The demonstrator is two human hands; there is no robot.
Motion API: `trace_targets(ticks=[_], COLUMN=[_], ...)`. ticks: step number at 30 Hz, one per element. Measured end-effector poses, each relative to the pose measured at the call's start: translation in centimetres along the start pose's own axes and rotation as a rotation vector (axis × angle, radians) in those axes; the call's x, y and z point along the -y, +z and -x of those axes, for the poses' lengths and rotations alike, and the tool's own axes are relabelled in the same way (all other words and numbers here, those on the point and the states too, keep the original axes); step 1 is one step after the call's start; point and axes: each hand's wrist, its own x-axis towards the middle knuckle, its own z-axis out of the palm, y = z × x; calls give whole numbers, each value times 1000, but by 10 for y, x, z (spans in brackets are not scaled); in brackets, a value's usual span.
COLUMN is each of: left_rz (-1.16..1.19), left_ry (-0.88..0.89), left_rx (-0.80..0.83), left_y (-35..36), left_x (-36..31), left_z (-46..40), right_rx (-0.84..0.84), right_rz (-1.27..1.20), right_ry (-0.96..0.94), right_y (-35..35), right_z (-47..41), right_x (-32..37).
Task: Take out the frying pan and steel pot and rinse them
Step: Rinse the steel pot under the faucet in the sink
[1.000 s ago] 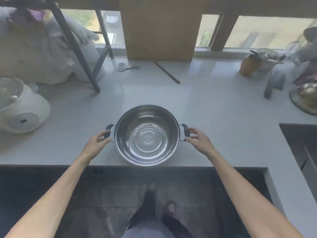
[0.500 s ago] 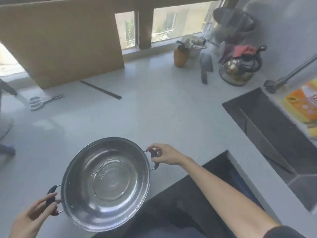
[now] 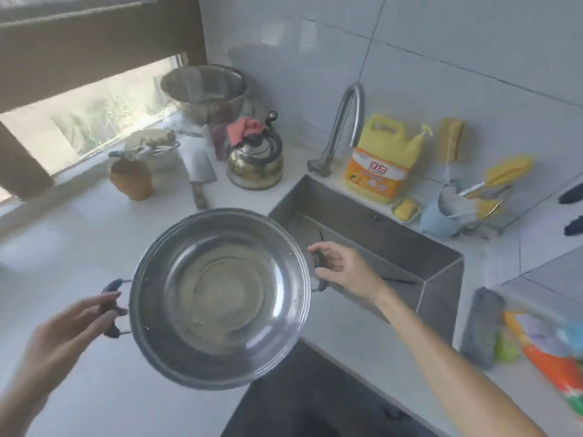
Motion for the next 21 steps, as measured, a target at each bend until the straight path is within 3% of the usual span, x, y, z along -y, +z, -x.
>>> trace_targets(ticks=[1, 2, 6, 12, 21], left_rz=[61, 196, 190, -147, -481], left_ry=[46, 55, 147, 195, 39], left_rx=[46, 43, 219, 466, 600], left_y=[19, 41, 127, 236, 375], left_x=[-97, -148, -255, -286, -223], left_z=[-1, -13, -93, -230, -319], right_rx=[-60, -114, -279, -317, -429], right_rz=[-12, -30, -77, -120, -148], right_ry=[11, 32, 143, 374, 627], right_y=[-29, -55, -130, -166, -132], right_z=[-1, 0, 5, -22, -83], right_x=[-15, -30, -89, -188, -317])
